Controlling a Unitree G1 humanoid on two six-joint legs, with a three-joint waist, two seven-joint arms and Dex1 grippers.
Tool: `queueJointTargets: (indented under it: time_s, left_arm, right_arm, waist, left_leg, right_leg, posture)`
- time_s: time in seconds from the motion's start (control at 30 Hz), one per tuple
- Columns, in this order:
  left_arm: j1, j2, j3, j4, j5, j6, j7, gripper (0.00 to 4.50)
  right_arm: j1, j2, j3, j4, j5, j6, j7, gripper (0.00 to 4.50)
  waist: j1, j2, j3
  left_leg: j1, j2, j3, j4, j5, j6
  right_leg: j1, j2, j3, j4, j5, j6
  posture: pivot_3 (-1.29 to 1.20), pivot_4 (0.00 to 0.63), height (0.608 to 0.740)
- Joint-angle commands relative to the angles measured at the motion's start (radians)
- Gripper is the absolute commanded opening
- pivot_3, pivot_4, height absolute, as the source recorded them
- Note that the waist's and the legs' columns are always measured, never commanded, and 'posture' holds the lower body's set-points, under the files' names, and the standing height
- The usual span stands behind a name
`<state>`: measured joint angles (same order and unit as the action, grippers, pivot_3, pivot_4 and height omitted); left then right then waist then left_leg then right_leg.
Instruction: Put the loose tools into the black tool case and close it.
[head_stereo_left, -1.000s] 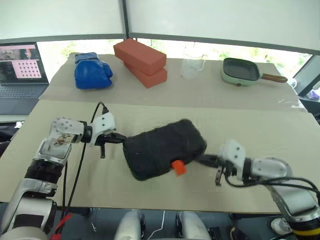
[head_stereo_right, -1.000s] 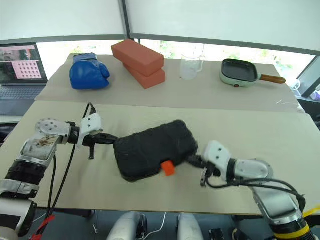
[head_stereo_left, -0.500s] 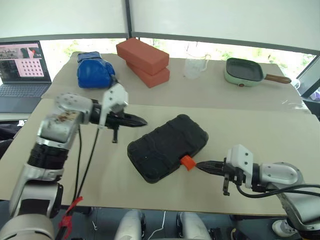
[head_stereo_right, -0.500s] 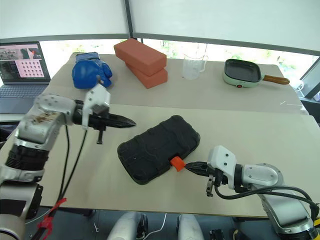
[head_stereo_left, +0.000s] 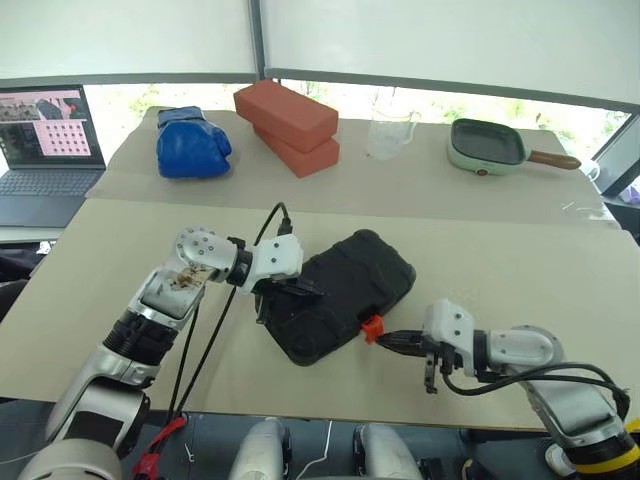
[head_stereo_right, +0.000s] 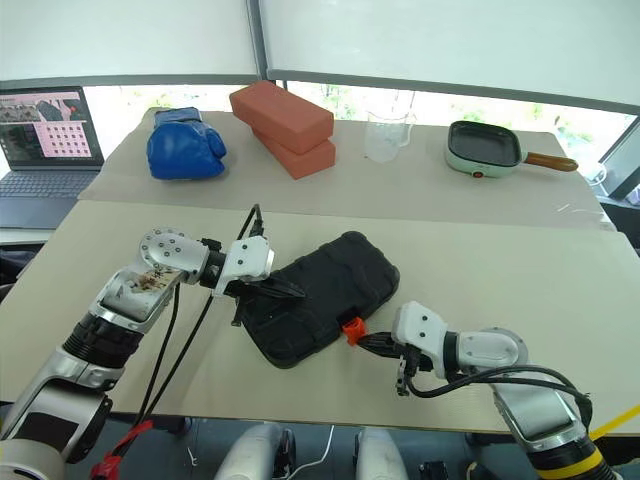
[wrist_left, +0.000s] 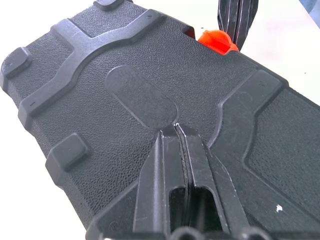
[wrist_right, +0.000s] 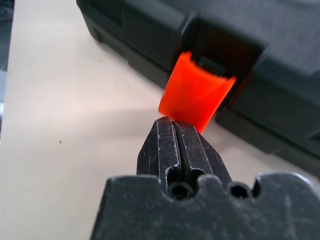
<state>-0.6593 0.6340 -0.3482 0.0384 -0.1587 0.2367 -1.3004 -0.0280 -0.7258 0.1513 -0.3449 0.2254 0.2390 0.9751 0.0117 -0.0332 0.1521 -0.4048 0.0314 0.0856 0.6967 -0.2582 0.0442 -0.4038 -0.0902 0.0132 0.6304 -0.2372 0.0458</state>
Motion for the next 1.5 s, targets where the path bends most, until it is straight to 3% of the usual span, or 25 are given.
queueJointTargets:
  time_s: [0.03, 0.5, 0.67, 1.1, 1.27, 1.3, 1.37, 1.5]
  left_arm:
    - [0.026, -0.001, -0.021, 0.024, 0.034, 0.032, 0.014, 0.02]
    - [0.017, -0.04, -0.033, 0.046, 0.051, 0.018, 0.038, 0.02]
    - [0.021, -0.055, -0.057, 0.069, 0.079, -0.017, 0.035, 0.02]
    - [0.01, -0.093, -0.065, 0.135, 0.104, -0.061, 0.044, 0.02]
    - [0.011, -0.064, 0.022, 0.099, 0.015, 0.071, 0.046, 0.02]
    - [0.024, -0.021, 0.075, 0.073, -0.036, 0.138, 0.027, 0.52]
    - [0.071, 0.08, 0.176, 0.002, -0.137, 0.256, -0.02, 1.01]
    - [0.192, 0.276, 0.341, -0.117, -0.281, 0.401, -0.088, 2.56]
  right_arm:
    - [-0.013, 0.025, 0.001, 0.004, -0.015, -0.034, -0.025, 0.0]
    - [-0.048, 0.143, 0.012, -0.003, -0.002, -0.009, -0.102, 0.0]
    - [-0.05, 0.186, -0.041, -0.069, 0.039, -0.011, -0.14, 0.0]
    - [-0.026, 0.162, -0.06, -0.134, 0.042, 0.04, -0.154, 0.0]
    - [-0.011, 0.082, -0.126, -0.157, 0.124, 0.129, -0.1, 0.0]
    - [0.007, 0.017, -0.187, -0.163, 0.188, 0.171, -0.037, 0.29]
    - [0.04, -0.105, -0.312, -0.161, 0.304, 0.231, 0.089, 0.77]
    - [0.06, -0.284, -0.504, -0.089, 0.471, 0.333, 0.271, 2.19]
  waist:
    - [0.0, 0.0, 0.0]
    - [0.0, 0.0, 0.0]
    - [-0.014, 0.0, 0.0]
    - [-0.012, 0.0, -0.005]
    - [-0.011, 0.0, -0.006]
    - [-0.011, 0.0, -0.005]
    - [-0.021, 0.002, -0.005]
    - [-0.036, 0.002, -0.004]
  left_leg:
    - [0.0, 0.0, 0.0, 0.0, 0.0, 0.0]
    - [0.0, 0.0, 0.0, 0.0, 0.0, 0.0]
    - [0.0, 0.001, 0.0, 0.0, 0.0, 0.0]
    - [0.001, 0.001, 0.0, -0.001, 0.0, -0.001]
    - [0.001, 0.001, 0.0, -0.001, 0.0, -0.001]
    - [0.001, 0.001, 0.0, -0.001, 0.0, -0.001]
    - [0.0, 0.002, 0.001, -0.001, 0.0, -0.001]
    - [0.001, 0.004, 0.0, -0.005, 0.0, 0.0]
  right_leg:
    - [0.0, 0.0, 0.0, 0.0, 0.0, 0.0]
    - [0.0, 0.0, 0.0, 0.0, 0.0, 0.0]
    - [-0.001, 0.002, 0.0, 0.001, 0.0, -0.002]
    - [0.0, 0.001, 0.0, 0.001, 0.0, -0.002]
    - [0.0, 0.001, 0.0, 0.001, 0.0, -0.002]
    - [0.0, 0.001, 0.0, 0.001, 0.0, -0.002]
    - [-0.002, 0.0, 0.001, 0.001, 0.0, -0.002]
    - [-0.003, 0.001, 0.002, 0.001, -0.001, -0.004]
  posture:
    - [0.0, 0.15, 0.738]
    - [0.0, 0.15, 0.738]
    - [0.0, 0.15, 0.738]
    - [0.0, 0.15, 0.738]
    - [0.0, 0.15, 0.738]
    - [0.0, 0.15, 0.738]
    - [0.0, 0.15, 0.738]
    - [0.0, 0.15, 0.738]
